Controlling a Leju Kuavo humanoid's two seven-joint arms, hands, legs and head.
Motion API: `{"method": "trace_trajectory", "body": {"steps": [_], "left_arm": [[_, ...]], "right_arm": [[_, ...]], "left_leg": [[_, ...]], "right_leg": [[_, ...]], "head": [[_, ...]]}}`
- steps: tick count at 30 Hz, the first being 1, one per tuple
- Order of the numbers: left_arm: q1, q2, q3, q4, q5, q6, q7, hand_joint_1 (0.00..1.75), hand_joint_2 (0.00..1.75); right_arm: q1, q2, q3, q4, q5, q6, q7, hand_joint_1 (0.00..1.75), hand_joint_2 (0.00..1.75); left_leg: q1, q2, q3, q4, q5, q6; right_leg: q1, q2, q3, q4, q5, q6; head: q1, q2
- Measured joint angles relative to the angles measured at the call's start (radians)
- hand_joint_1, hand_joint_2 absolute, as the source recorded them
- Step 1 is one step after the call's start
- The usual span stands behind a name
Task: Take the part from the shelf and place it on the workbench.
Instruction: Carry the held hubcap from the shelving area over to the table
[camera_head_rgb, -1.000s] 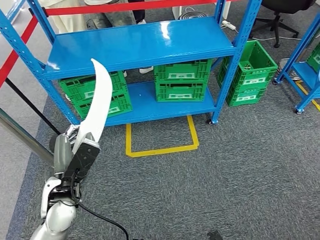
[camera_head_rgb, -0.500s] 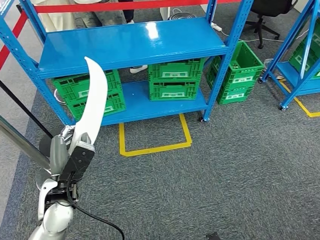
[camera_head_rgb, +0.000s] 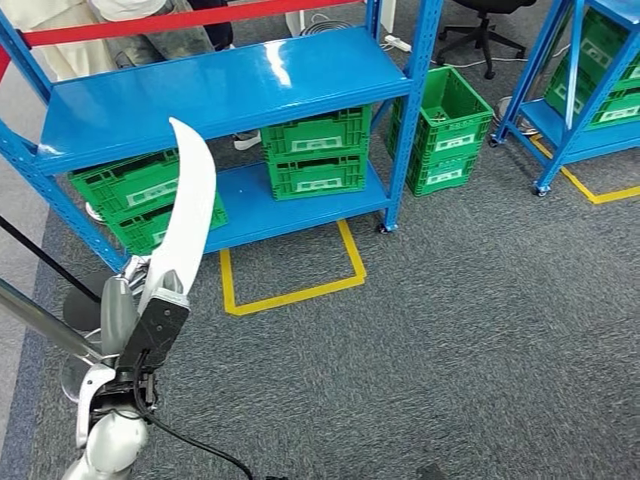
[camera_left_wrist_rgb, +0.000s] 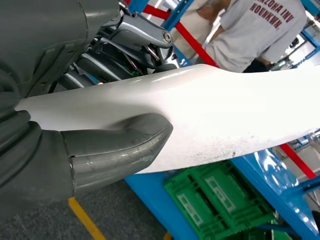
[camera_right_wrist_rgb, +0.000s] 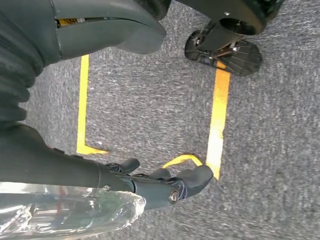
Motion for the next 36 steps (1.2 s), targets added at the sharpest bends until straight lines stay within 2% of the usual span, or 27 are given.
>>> {"method": "trace_trajectory", "body": {"steps": [2, 4, 5, 7, 8, 9, 10, 12, 13, 14, 15, 17, 18, 19, 22, 24, 25, 27, 28, 29, 30, 31, 33, 34, 36], "left_arm": [[0.001, 0.001, 0.000, 0.000, 0.000, 0.000, 0.000, 1.75, 1.75], [0.002, 0.002, 0.000, 0.000, 0.000, 0.000, -0.001, 1.75, 1.75], [0.004, 0.002, 0.000, -0.001, 0.000, 0.000, -0.001, 1.75, 1.75], [0.007, 0.002, 0.000, -0.002, 0.000, -0.001, -0.001, 1.75, 1.75], [0.008, 0.002, 0.000, -0.003, 0.000, -0.001, -0.001, 1.75, 1.75], [0.010, 0.002, 0.000, -0.005, 0.000, -0.001, -0.001, 1.75, 1.75], [0.012, 0.002, 0.000, -0.006, 0.000, -0.001, -0.002, 1.75, 1.75], [0.019, 0.003, 0.000, -0.007, 0.000, -0.001, -0.002, 1.75, 1.75], [0.023, 0.004, 0.000, -0.008, 0.000, -0.001, -0.002, 1.75, 1.75], [0.025, 0.004, 0.000, -0.008, 0.000, -0.001, -0.002, 1.75, 1.75], [0.026, 0.004, 0.000, -0.008, 0.000, -0.001, -0.002, 1.75, 1.75], [0.027, 0.004, 0.000, -0.008, -0.001, -0.001, -0.002, 1.75, 1.75], [0.028, 0.004, 0.001, -0.010, -0.001, -0.001, -0.002, 1.75, 1.75], [0.028, 0.004, 0.001, -0.011, -0.001, 0.000, -0.002, 1.75, 1.75], [0.032, 0.005, 0.000, -0.014, -0.002, 0.000, -0.002, 1.75, 1.75], [0.032, 0.005, 0.000, -0.017, -0.002, 0.000, -0.002, 1.75, 1.75], [0.033, 0.006, 0.000, -0.018, -0.002, 0.000, -0.002, 1.75, 1.75], [0.036, 0.006, 0.000, -0.019, -0.002, 0.001, -0.002, 1.75, 1.75], [0.038, 0.006, 0.000, -0.019, -0.002, 0.001, -0.002, 1.75, 1.75], [0.040, 0.006, 0.000, -0.019, -0.002, 0.001, -0.001, 1.75, 1.75], [0.042, 0.006, -0.001, -0.020, -0.002, 0.000, -0.001, 1.75, 1.75], [0.043, 0.007, -0.001, -0.020, -0.002, 0.000, -0.001, 1.75, 1.75], [0.043, 0.007, -0.001, -0.020, -0.002, -0.001, -0.001, 1.75, 1.75], [0.042, 0.007, -0.001, -0.020, -0.002, -0.001, 0.000, 1.75, 1.75], [0.043, 0.007, -0.001, -0.021, -0.001, -0.002, 0.001, 1.75, 1.75]], "right_arm": [[-0.001, 0.000, -0.001, 0.000, 0.000, -0.001, 0.000, 0.00, 1.75], [-0.002, 0.000, -0.002, 0.000, 0.000, -0.002, 0.000, 0.00, 1.75], [-0.001, 0.000, -0.002, 0.000, 0.000, -0.003, 0.001, 0.00, 1.75], [0.002, -0.001, -0.002, 0.000, -0.001, -0.004, 0.002, 0.00, 1.75], [0.004, -0.001, -0.002, 0.000, -0.001, -0.004, 0.002, 0.00, 1.75], [0.004, -0.002, -0.002, 0.000, -0.001, -0.004, 0.002, 0.00, 1.75], [0.003, -0.003, -0.003, 0.000, -0.001, -0.004, 0.002, 0.00, 1.75], [0.001, -0.003, -0.003, 0.000, -0.001, -0.004, 0.003, 0.00, 1.75], [0.002, -0.003, -0.003, 0.000, -0.001, -0.004, 0.003, 0.00, 1.75], [0.003, -0.003, -0.003, 0.000, -0.001, -0.004, 0.004, 0.00, 1.75], [0.004, -0.003, -0.003, 0.000, -0.001, -0.004, 0.004, 0.00, 1.75], [0.003, -0.004, -0.004, 0.000, -0.001, -0.004, 0.004, 0.00, 1.75], [0.001, -0.004, -0.005, 0.000, -0.001, -0.004, 0.004, 0.00, 1.75], [-0.001, -0.005, -0.005, 0.000, -0.001, -0.004, 0.003, 0.00, 1.75], [0.000, -0.006, -0.009, 0.000, -0.001, -0.003, 0.003, 0.00, 1.75], [0.001, -0.006, -0.012, 0.000, -0.001, -0.003, 0.003, 0.00, 1.75], [0.000, -0.006, -0.012, 0.000, -0.001, -0.003, 0.003, 0.00, 1.75], [0.000, -0.006, -0.013, 0.000, -0.001, -0.003, 0.003, 0.00, 1.75], [0.000, -0.006, -0.013, 0.000, -0.001, -0.002, 0.003, 0.00, 1.75], [0.001, -0.006, -0.014, 0.000, -0.001, -0.001, 0.003, 0.00, 1.75], [0.002, -0.006, -0.014, 0.000, -0.001, 0.000, 0.003, 0.00, 1.75], [0.002, -0.006, -0.015, 0.000, -0.001, 0.001, 0.003, 0.00, 1.75], [0.000, -0.006, -0.015, 0.000, -0.001, 0.002, 0.002, 0.00, 1.75], [0.000, -0.006, -0.016, 0.000, -0.001, 0.002, 0.002, 0.00, 1.75], [0.001, -0.006, -0.016, 0.000, -0.001, 0.003, 0.001, 0.00, 1.75]], "left_leg": [[0.001, -0.017, 0.071, -0.135, 0.066, 0.005], [0.004, -0.040, 0.117, -0.235, 0.092, 0.011], [0.004, -0.046, 0.122, -0.251, 0.092, 0.014], [0.004, -0.039, 0.118, -0.255, 0.096, 0.024], [0.005, -0.034, 0.118, -0.257, 0.099, 0.030], [0.007, -0.028, 0.118, -0.259, 0.102, 0.036], [0.008, -0.020, 0.117, -0.260, 0.104, 0.040], [0.006, -0.006, 0.115, -0.259, 0.105, 0.044], [0.005, 0.002, 0.115, -0.259, 0.105, 0.044], [0.005, 0.008, 0.115, -0.259, 0.105, 0.045], [0.005, 0.014, 0.115, -0.259, 0.105, 0.044], [0.004, 0.024, 0.117, -0.258, 0.104, 0.041], [0.002, 0.027, 0.116, -0.255, 0.103, 0.038], [-0.001, 0.031, 0.115, -0.254, 0.103, 0.033], [-0.003, 0.040, 0.112, -0.254, 0.105, 0.017], [-0.001, 0.029, 0.101, -0.228, 0.081, 0.006], [0.000, 0.019, 0.083, -0.187, 0.053, 0.001], [0.000, 0.005, 0.023, -0.054, -0.015, -0.003], [0.000, 0.002, -0.003, 0.004, -0.034, -0.004], [0.000, 0.001, -0.016, 0.032, -0.036, -0.003], [0.000, 0.000, -0.009, 0.020, -0.017, -0.002], [0.000, -0.003, 0.015, -0.030, 0.016, 0.001], [0.002, -0.024, 0.085, -0.170, 0.078, 0.007], [0.002, -0.034, 0.108, -0.220, 0.092, 0.010], [0.001, -0.043, 0.119, -0.255, 0.094, 0.016]], "right_leg": [[0.000, 0.015, -0.002, 0.001, 0.004, 0.007], [0.002, 0.027, -0.010, 0.004, 0.010, 0.016], [0.003, 0.031, -0.015, 0.004, 0.013, 0.022], [0.001, 0.036, -0.024, 0.002, 0.019, 0.034], [0.001, 0.029, -0.030, 0.011, 0.011, 0.039], [0.001, 0.018, -0.044, 0.039, -0.008, 0.044], [0.001, 0.003, -0.066, 0.089, -0.038, 0.048], [0.001, -0.018, -0.122, 0.226, -0.105, 0.055], [0.001, -0.022, -0.141, 0.275, -0.122, 0.057], [0.001, -0.023, -0.143, 0.287, -0.120, 0.057], [0.001, -0.024, -0.124, 0.259, -0.100, 0.056], [0.003, -0.040, -0.045, 0.122, -0.044, 0.053], [0.004, -0.049, -0.011, 0.060, -0.027, 0.048], [0.006, -0.055, 0.010, 0.021, -0.019, 0.042], [0.009, -0.046, 0.012, 0.006, -0.015, 0.020], [0.006, -0.036, 0.008, 0.004, -0.009, 0.008], [0.004, -0.031, 0.007, 0.002, -0.007, 0.003], [0.003, -0.020, 0.002, 0.002, -0.004, -0.002], [0.003, -0.014, -0.001, 0.002, -0.002, -0.003], [0.003, -0.007, -0.002, 0.002, -0.001, -0.004], [0.003, 0.001, -0.003, 0.002, 0.000, -0.003], [0.003, 0.008, -0.003, 0.002, 0.002, -0.002], [0.004, 0.023, -0.006, 0.004, 0.005, 0.004], [0.004, 0.029, -0.009, 0.005, 0.008, 0.009], [0.005, 0.038, -0.017, 0.004, 0.014, 0.020]], "head": [[0.000, 0.000], [0.001, 0.000], [0.001, 0.000], [0.001, 0.000], [0.004, 0.000], [0.007, 0.000], [0.009, 0.000], [0.013, 0.000], [0.012, 0.000], [0.013, 0.000], [0.012, 0.000], [0.013, 0.000], [0.012, 0.000], [0.011, 0.000], [0.010, 0.000], [0.008, 0.000], [0.006, 0.000], [0.003, 0.000], [0.003, 0.000], [0.003, 0.000], [0.003, 0.000], [0.003, 0.000], [0.003, 0.000], [0.003, 0.000], [0.004, 0.000]]}}
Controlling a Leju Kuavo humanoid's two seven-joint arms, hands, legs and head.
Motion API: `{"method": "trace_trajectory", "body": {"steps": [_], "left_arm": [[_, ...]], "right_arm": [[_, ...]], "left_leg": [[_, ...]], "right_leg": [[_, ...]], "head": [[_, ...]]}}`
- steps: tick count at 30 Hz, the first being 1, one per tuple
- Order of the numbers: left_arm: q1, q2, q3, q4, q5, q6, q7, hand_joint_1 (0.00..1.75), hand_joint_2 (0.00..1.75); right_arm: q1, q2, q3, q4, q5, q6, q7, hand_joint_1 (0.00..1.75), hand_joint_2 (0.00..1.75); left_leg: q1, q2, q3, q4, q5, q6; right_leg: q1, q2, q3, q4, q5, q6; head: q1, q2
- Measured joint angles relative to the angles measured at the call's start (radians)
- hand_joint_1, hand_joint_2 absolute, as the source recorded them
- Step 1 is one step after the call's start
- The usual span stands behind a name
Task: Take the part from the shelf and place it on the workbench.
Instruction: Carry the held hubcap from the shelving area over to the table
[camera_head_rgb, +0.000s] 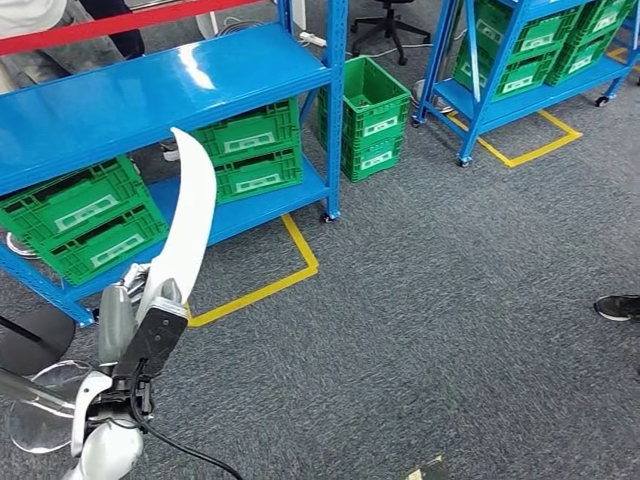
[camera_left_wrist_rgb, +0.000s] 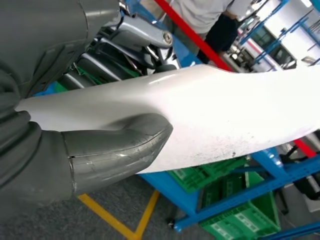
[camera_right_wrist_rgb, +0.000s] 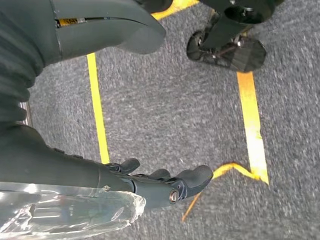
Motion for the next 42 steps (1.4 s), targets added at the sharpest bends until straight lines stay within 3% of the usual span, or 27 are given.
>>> {"method": "trace_trajectory", "body": {"steps": [2, 3, 4, 6, 7, 8, 9, 10, 12, 14, 17, 19, 22, 23, 24, 25, 28, 30, 32, 34, 37, 38, 39, 40, 42], "left_arm": [[0.000, 0.000, 0.000, -0.001, 0.000, -0.001, 0.000, 1.75, 1.75], [-0.001, 0.000, 0.000, -0.002, 0.000, -0.001, 0.000, 1.75, 1.75], [-0.001, 0.000, 0.000, -0.003, 0.000, -0.001, 0.000, 1.75, 1.75], [0.000, 0.000, 0.000, -0.004, 0.000, -0.002, 0.000, 1.75, 1.75], [0.001, 0.000, 0.000, -0.004, 0.000, -0.002, 0.001, 1.75, 1.75], [0.001, 0.000, 0.000, -0.004, 0.000, -0.002, 0.001, 1.75, 1.75], [0.001, 0.000, 0.000, -0.004, 0.000, -0.002, 0.001, 1.75, 1.75], [0.001, 0.000, 0.000, -0.004, 0.000, -0.002, 0.001, 1.75, 1.75], [0.001, 0.000, 0.000, -0.004, 0.000, -0.002, 0.001, 1.75, 1.75], [0.001, 0.000, 0.000, -0.004, 0.000, -0.002, 0.001, 1.75, 1.75], [0.000, 0.000, 0.000, -0.005, -0.002, -0.003, 0.001, 1.75, 1.75], [-0.001, 0.000, 0.000, -0.007, -0.002, -0.003, 0.001, 1.75, 1.75], [0.000, 0.001, 0.000, -0.009, -0.004, -0.003, 0.001, 1.75, 1.75], [0.001, 0.002, -0.001, -0.009, -0.004, -0.003, 0.001, 1.75, 1.75], [0.001, 0.002, -0.001, -0.009, -0.004, -0.003, 0.001, 1.75, 1.75], [0.001, 0.003, -0.001, -0.009, -0.004, -0.003, 0.001, 1.75, 1.75], [0.001, 0.004, -0.001, -0.010, -0.004, -0.003, 0.001, 1.75, 1.75], [0.001, 0.006, -0.001, -0.011, -0.003, -0.002, 0.001, 1.75, 1.75], [0.001, 0.006, -0.001, -0.013, -0.003, -0.002, 0.001, 1.75, 1.75], [0.002, 0.007, 0.000, -0.017, -0.004, -0.001, 0.001, 1.75, 1.75], [0.005, 0.008, 0.000, -0.023, -0.005, 0.000, 0.001, 1.75, 1.75], [0.007, 0.009, 0.000, -0.023, -0.005, 0.000, 0.001, 1.75, 1.75], [0.008, 0.010, 0.000, -0.023, -0.005, 0.000, 0.001, 1.75, 1.75], [0.009, 0.010, 0.000, -0.024, -0.004, 0.000, 0.002, 1.75, 1.75], [0.010, 0.011, 0.001, -0.026, -0.004, 0.002, 0.002, 1.75, 1.75]], "right_arm": [[0.004, 0.000, 0.000, 0.000, 0.000, 0.000, 0.000, 0.00, 1.75], [0.004, 0.000, 0.000, 0.000, -0.001, 0.000, -0.001, 0.00, 1.75], [0.003, -0.001, 0.000, 0.000, -0.002, 0.000, -0.001, 0.00, 1.75], [0.001, -0.001, 0.000, 0.000, -0.002, 0.000, -0.001, 0.00, 1.75], [0.001, -0.001, 0.000, 0.000, -0.002, 0.000, -0.001, 0.00, 1.75], [0.002, -0.001, 0.000, 0.000, -0.002, 0.000, -0.001, 0.00, 1.75], [0.002, -0.001, 0.000, 0.000, -0.002, 0.000, -0.001, 0.00, 1.75], [0.003, -0.001, 0.000, 0.000, -0.002, 0.000, -0.001, 0.00, 1.75], [0.001, -0.001, 0.000, 0.000, -0.002, 0.000, -0.001, 0.00, 1.75], [-0.002, -0.001, 0.000, 0.000, -0.002, 0.001, -0.001, 0.00, 1.75], [-0.001, -0.001, 0.000, 0.000, -0.002, 0.002, -0.001, 0.00, 1.75], [0.000, -0.001, 0.000, 0.000, -0.002, 0.003, -0.001, 0.00, 1.75], [-0.001, -0.001, 0.000, 0.000, -0.002, 0.003, -0.002, 0.00, 1.75], [-0.001, -0.001, 0.000, 0.000, -0.002, 0.003, -0.002, 0.00, 1.75], [0.000, -0.001, 0.000, 0.000, -0.002, 0.003, -0.002, 0.00, 1.75], [0.000, -0.001, 0.000, 0.000, -0.002, 0.003, -0.002, 0.00, 1.75], [-0.001, -0.001, 0.000, 0.000, -0.002, 0.003, -0.003, 0.00, 1.75], [-0.001, -0.001, 0.000, 0.000, -0.002, 0.003, -0.003, 0.00, 1.75], [0.003, -0.001, 0.000, 0.000, -0.002, 0.003, -0.004, 0.00, 1.75], [0.005, -0.001, 0.000, 0.000, -0.002, 0.004, -0.003, 0.00, 1.75], [0.002, -0.001, 0.000, 0.000, -0.002, 0.004, -0.002, 0.00, 1.75], [0.002, -0.001, 0.000, 0.000, -0.002, 0.004, -0.002, 0.00, 1.75], [0.003, -0.001, 0.000, 0.000, -0.002, 0.004, -0.002, 0.00, 1.75], [0.003, -0.001, 0.000, 0.000, -0.002, 0.004, -0.001, 0.00, 1.75], [0.003, -0.001, 0.000, 0.000, -0.002, 0.004, 0.000, 0.00, 1.75]], "left_leg": [[0.000, 0.009, -0.002, -0.004, 0.007, 0.011], [0.002, 0.015, -0.002, -0.006, 0.010, 0.018], [0.004, 0.022, -0.002, -0.009, 0.013, 0.024], [0.004, 0.036, -0.003, -0.009, 0.014, 0.030], [0.004, 0.044, -0.003, -0.009, 0.013, 0.031], [0.003, 0.050, -0.003, -0.009, 0.013, 0.031], [0.003, 0.056, -0.003, -0.008, 0.013, 0.030], [0.003, 0.062, -0.002, -0.008, 0.012, 0.029], [0.001, 0.071, 0.001, -0.006, 0.009, 0.024], [-0.005, 0.078, 0.001, -0.002, 0.007, 0.015], [-0.005, 0.089, 0.000, -0.002, 0.006, 0.003], [-0.003, 0.076, -0.014, 0.033, -0.024, -0.007], [-0.001, 0.049, -0.099, 0.222, -0.121, -0.016], [0.000, 0.046, -0.123, 0.274, -0.136, -0.017], [0.000, 0.045, -0.132, 0.292, -0.131, -0.017], [0.001, 0.043, -0.123, 0.271, -0.107, -0.017], [0.007, 0.017, -0.031, 0.075, -0.012, -0.016], [0.008, 0.001, -0.003, 0.008, 0.001, -0.011], [0.006, 0.007, -0.005, 0.004, 0.002, 0.000], [0.007, 0.017, -0.005, 0.001, 0.006, 0.014], [0.006, 0.037, -0.004, 0.000, 0.007, 0.025], [0.005, 0.043, -0.004, 0.000, 0.007, 0.026], [0.005, 0.049, -0.004, 0.000, 0.006, 0.027], [0.004, 0.054, -0.003, 0.001, 0.005, 0.027], [0.003, 0.063, 0.001, 0.001, 0.003, 0.023]], "right_leg": [[-0.002, 0.001, -0.007, -0.001, 0.001, 0.012], [-0.002, -0.008, -0.017, 0.016, -0.012, 0.017], [-0.002, -0.022, -0.036, 0.056, -0.037, 0.022], [-0.002, -0.052, -0.095, 0.189, -0.105, 0.030], [-0.003, -0.058, -0.122, 0.252, -0.130, 0.033], [-0.003, -0.060, -0.135, 0.285, -0.138, 0.034], [-0.003, -0.062, -0.127, 0.277, -0.126, 0.034], [-0.003, -0.065, -0.100, 0.230, -0.099, 0.033], [0.000, -0.088, -0.018, 0.085, -0.045, 0.028], [0.003, -0.105, 0.027, 0.005, -0.027, 0.017], [0.005, -0.089, 0.025, -0.001, -0.025, 0.000], [0.001, -0.076, 0.022, -0.004, -0.020, -0.012], [-0.002, -0.058, 0.018, -0.005, -0.018, -0.022], [-0.002, -0.051, 0.018, -0.005, -0.018, -0.023], [-0.003, -0.044, 0.017, -0.004, -0.017, -0.023], [-0.004, -0.036, 0.017, -0.004, -0.016, -0.022], [-0.005, -0.012, 0.016, -0.002, -0.013, -0.012], [-0.004, 0.000, 0.007, 0.000, -0.009, -0.001], [-0.006, 0.005, 0.000, -0.001, -0.004, 0.011], [-0.006, -0.015, -0.017, 0.028, -0.025, 0.020], [-0.005, -0.055, -0.101, 0.209, -0.113, 0.030], [-0.005, -0.059, -0.128, 0.266, -0.133, 0.031], [-0.005, -0.060, -0.139, 0.291, -0.134, 0.031], [-0.005, -0.062, -0.130, 0.274, -0.117, 0.029], [-0.004, -0.078, -0.061, 0.145, -0.055, 0.024]], "head": [[0.000, 0.000], [0.003, 0.000], [0.006, 0.000], [0.012, 0.000], [0.012, 0.000], [0.012, 0.000], [0.012, 0.000], [0.012, 0.000], [0.012, 0.000], [0.010, 0.000], [0.010, 0.000], [0.008, 0.000], [0.005, 0.000], [0.005, 0.000], [0.005, 0.000], [0.005, 0.000], [0.004, 0.000], [0.004, 0.000], [0.004, 0.000], [0.009, 0.000], [0.017, 0.000], [0.016, 0.000], [0.017, 0.000], [0.017, 0.000], [0.017, 0.000]]}}
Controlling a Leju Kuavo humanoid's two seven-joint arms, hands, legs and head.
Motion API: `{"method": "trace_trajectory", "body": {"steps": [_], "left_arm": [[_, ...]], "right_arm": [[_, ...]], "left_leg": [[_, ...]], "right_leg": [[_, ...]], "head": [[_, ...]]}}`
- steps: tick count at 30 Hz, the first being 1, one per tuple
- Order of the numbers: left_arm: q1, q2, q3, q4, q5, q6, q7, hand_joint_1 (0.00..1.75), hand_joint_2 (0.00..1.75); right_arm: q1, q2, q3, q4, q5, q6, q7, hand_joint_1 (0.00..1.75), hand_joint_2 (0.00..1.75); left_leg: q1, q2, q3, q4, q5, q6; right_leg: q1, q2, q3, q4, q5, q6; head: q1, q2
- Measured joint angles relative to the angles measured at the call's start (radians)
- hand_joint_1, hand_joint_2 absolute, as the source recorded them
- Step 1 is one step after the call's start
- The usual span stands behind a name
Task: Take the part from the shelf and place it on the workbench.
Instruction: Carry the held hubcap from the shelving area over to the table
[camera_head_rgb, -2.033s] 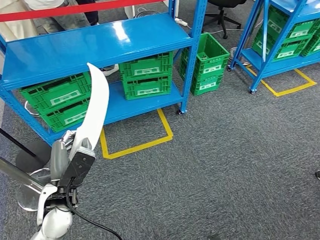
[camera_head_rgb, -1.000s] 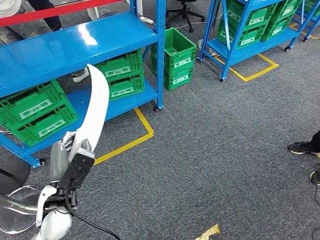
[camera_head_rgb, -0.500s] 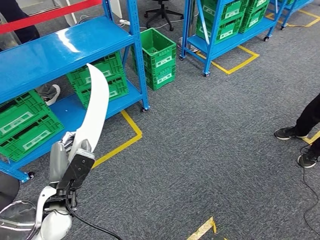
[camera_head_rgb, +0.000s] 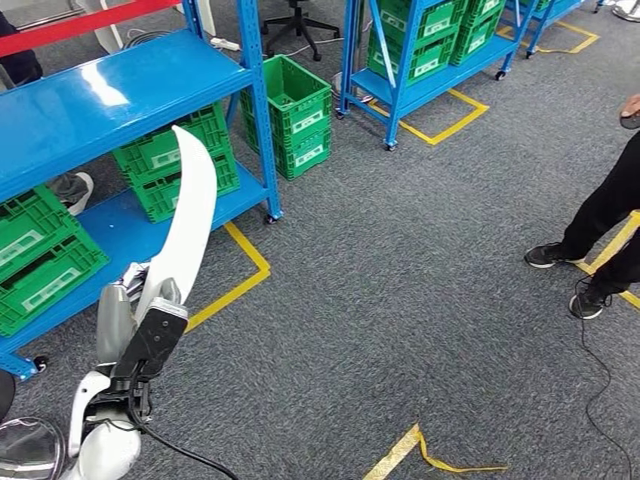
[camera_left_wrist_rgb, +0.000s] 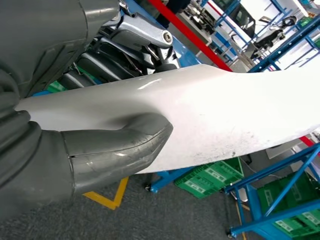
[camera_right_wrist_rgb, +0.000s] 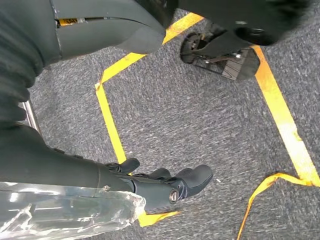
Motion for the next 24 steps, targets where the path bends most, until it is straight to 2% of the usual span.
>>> {"method": "trace_trajectory", "body": {"steps": [2, 3, 5, 7, 9, 11, 12, 13, 14, 16, 17, 18, 19, 24], "left_arm": [[0.002, 0.001, 0.000, -0.004, 0.001, 0.002, 0.000, 1.75, 1.75], [0.003, 0.002, 0.000, -0.005, 0.001, 0.002, 0.001, 1.75, 1.75], [0.004, 0.003, 0.000, -0.008, 0.002, 0.003, 0.001, 1.75, 1.75], [0.005, 0.004, 0.001, -0.012, 0.005, 0.003, 0.001, 1.75, 1.75], [0.006, 0.006, 0.001, -0.015, 0.006, 0.003, 0.001, 1.75, 1.75], [0.012, 0.008, 0.002, -0.016, 0.007, 0.003, 0.002, 1.75, 1.75], [0.015, 0.009, 0.002, -0.016, 0.007, 0.004, 0.002, 1.75, 1.75], [0.018, 0.010, 0.004, -0.016, 0.008, 0.004, 0.002, 1.75, 1.75], [0.020, 0.011, 0.006, -0.017, 0.008, 0.005, 0.003, 1.75, 1.75], [0.021, 0.011, 0.012, -0.021, 0.010, 0.006, 0.004, 1.75, 1.75], [0.021, 0.011, 0.014, -0.022, 0.011, 0.006, 0.004, 1.75, 1.75], [0.021, 0.011, 0.016, -0.023, 0.011, 0.006, 0.004, 1.75, 1.75], [0.021, 0.011, 0.016, -0.024, 0.012, 0.006, 0.004, 1.75, 1.75], [0.021, 0.011, 0.016, -0.024, 0.012, 0.006, 0.004, 1.75, 1.75]], "right_arm": [[-0.004, 0.000, 0.000, 0.000, 0.000, 0.000, 0.000, 0.00, 1.75], [-0.005, 0.000, 0.000, 0.000, 0.000, 0.000, 0.001, 0.00, 1.75], [-0.004, 0.000, 0.000, 0.000, 0.000, 0.001, 0.001, 0.00, 1.75], [-0.002, 0.000, 0.000, 0.000, 0.000, 0.001, 0.002, 0.00, 1.75], [-0.003, 0.000, 0.000, 0.000, 0.000, 0.001, 0.001, 0.00, 1.75], [-0.003, 0.000, 0.000, 0.000, 0.000, 0.002, 0.001, 0.00, 1.75], [-0.002, 0.000, 0.000, 0.000, 0.000, 0.003, 0.001, 0.00, 1.75], [-0.002, 0.000, 0.000, 0.000, 0.000, 0.004, 0.001, 0.00, 1.75], [-0.001, 0.000, 0.000, 0.000, 0.000, 0.004, 0.001, 0.00, 1.75], [-0.002, 0.000, 0.000, 0.000, 0.000, 0.005, 0.001, 0.00, 1.75], [-0.002, 0.000, 0.000, 0.000, 0.000, 0.005, 0.001, 0.00, 1.75], [-0.003, 0.000, 0.000, 0.000, 0.000, 0.005, 0.001, 0.00, 1.75], [-0.003, 0.000, 0.000, 0.000, 0.000, 0.005, 0.001, 0.00, 1.75], [-0.003, 0.000, 0.000, 0.000, 0.000, 0.005, 0.001, 0.00, 1.75]], "left_leg": [[-0.005, 0.007, 0.002, 0.002, -0.004, -0.008], [-0.007, 0.011, 0.002, 0.003, -0.004, -0.012], [-0.007, 0.021, 0.003, 0.000, -0.004, -0.022], [-0.005, 0.015, -0.004, 0.017, -0.023, -0.033], [-0.004, -0.006, -0.044, 0.110, -0.080, -0.041], [-0.003, -0.017, -0.108, 0.247, -0.139, -0.044], [-0.003, -0.019, -0.129, 0.287, -0.147, -0.045], [-0.002, -0.020, -0.134, 0.292, -0.135, -0.045], [-0.001, -0.021, -0.119, 0.258, -0.104, -0.045], [0.004, -0.039, -0.057, 0.121, -0.030, -0.046], [0.007, -0.051, -0.030, 0.065, -0.007, -0.047], [0.010, -0.063, -0.014, 0.030, 0.003, -0.048], [0.011, -0.070, -0.009, 0.018, 0.003, -0.049], [0.011, -0.070, -0.009, 0.018, 0.003, -0.049]], "right_leg": [[0.005, -0.020, 0.065, -0.115, 0.032, -0.007], [0.008, -0.024, 0.077, -0.138, 0.033, -0.011], [0.011, -0.013, 0.077, -0.142, 0.034, -0.022], [0.008, -0.001, 0.076, -0.146, 0.039, -0.033], [0.003, 0.011, 0.075, -0.149, 0.042, -0.041], [0.003, 0.023, 0.074, -0.149, 0.043, -0.045], [0.003, 0.030, 0.074, -0.149, 0.043, -0.045], [0.002, 0.037, 0.073, -0.149, 0.043, -0.045], [0.001, 0.045, 0.074, -0.149, 0.044, -0.044], [-0.001, 0.060, 0.073, -0.147, 0.046, -0.038], [-0.001, 0.065, 0.073, -0.147, 0.046, -0.035], [-0.001, 0.068, 0.072, -0.146, 0.047, -0.033], [0.000, 0.070, 0.071, -0.146, 0.047, -0.032], [0.000, 0.070, 0.071, -0.146, 0.047, -0.032]], "head": [[-0.001, 0.000], [-0.001, 0.000], [-0.002, 0.000], [-0.004, 0.000], [-0.009, 0.000], [-0.011, 0.000], [-0.012, 0.000], [-0.012, 0.000], [-0.012, 0.000], [-0.012, 0.000], [-0.013, 0.000], [-0.013, 0.000], [-0.014, 0.000], [-0.014, 0.000]]}}
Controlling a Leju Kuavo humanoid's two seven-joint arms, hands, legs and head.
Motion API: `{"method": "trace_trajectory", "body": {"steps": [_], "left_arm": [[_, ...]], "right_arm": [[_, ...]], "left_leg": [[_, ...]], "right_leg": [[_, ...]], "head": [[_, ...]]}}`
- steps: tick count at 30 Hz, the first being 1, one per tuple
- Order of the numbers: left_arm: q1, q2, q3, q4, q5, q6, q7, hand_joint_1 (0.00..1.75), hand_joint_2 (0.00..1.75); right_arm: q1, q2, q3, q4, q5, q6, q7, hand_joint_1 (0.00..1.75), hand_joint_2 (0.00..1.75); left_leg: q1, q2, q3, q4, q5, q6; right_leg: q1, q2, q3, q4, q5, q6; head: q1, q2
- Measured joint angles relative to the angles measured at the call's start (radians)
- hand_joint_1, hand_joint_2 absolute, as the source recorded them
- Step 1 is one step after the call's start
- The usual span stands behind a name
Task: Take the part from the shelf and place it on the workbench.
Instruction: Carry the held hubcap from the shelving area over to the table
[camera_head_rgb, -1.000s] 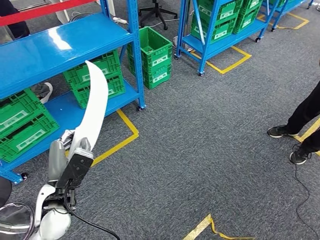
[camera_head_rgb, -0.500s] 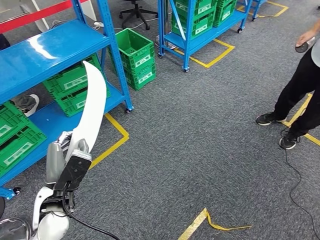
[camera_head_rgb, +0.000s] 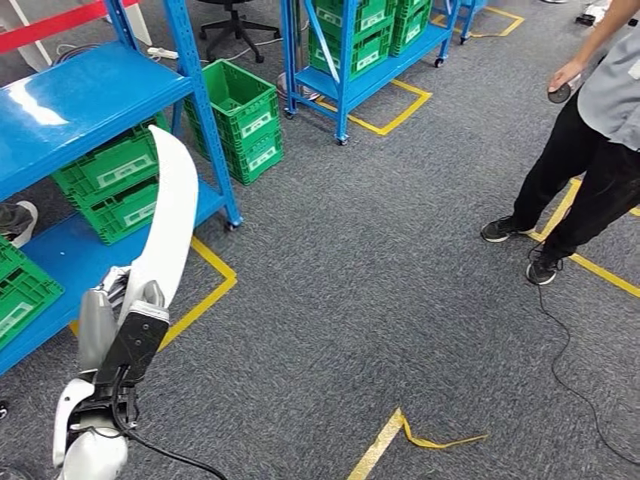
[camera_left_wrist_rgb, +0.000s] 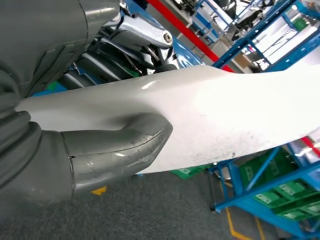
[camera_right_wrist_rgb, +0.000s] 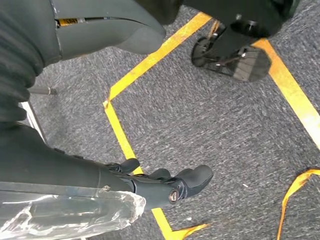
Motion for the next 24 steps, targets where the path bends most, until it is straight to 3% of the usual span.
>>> {"method": "trace_trajectory", "body": {"steps": [24], "left_arm": [[0.000, 0.000, 0.000, 0.000, 0.000, 0.000, 0.000, 1.75, 1.75]], "right_arm": [[0.000, 0.000, 0.000, 0.000, 0.000, 0.000, 0.000, 0.00, 1.75]], "left_leg": [[0.000, 0.000, 0.000, 0.000, 0.000, 0.000]], "right_leg": [[0.000, 0.000, 0.000, 0.000, 0.000, 0.000]], "head": [[0.000, 0.000]]}}
